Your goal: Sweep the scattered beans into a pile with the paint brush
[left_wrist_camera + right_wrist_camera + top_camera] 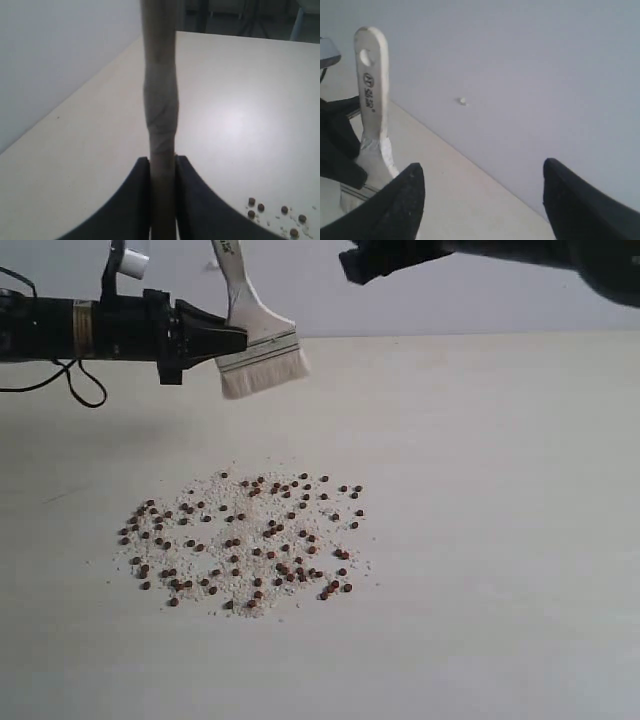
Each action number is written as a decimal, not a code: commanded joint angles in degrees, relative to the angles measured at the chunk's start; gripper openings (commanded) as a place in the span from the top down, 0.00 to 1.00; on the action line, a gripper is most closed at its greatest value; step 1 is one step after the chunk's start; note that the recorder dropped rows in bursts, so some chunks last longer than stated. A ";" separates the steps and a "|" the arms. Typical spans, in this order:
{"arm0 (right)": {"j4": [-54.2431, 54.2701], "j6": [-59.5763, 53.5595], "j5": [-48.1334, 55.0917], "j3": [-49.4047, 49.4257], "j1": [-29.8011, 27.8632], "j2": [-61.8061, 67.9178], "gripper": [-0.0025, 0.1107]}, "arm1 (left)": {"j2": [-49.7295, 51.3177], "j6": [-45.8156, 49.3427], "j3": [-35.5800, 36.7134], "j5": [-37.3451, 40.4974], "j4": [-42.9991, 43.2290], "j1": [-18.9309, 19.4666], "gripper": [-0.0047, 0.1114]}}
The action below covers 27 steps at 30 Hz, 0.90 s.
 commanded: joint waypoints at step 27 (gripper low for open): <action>-56.58 56.61 -57.44 -20.46 -13.81 29.21 0.43 | -0.94 -2.73 -0.23 -1.48 8.58 -4.36 0.96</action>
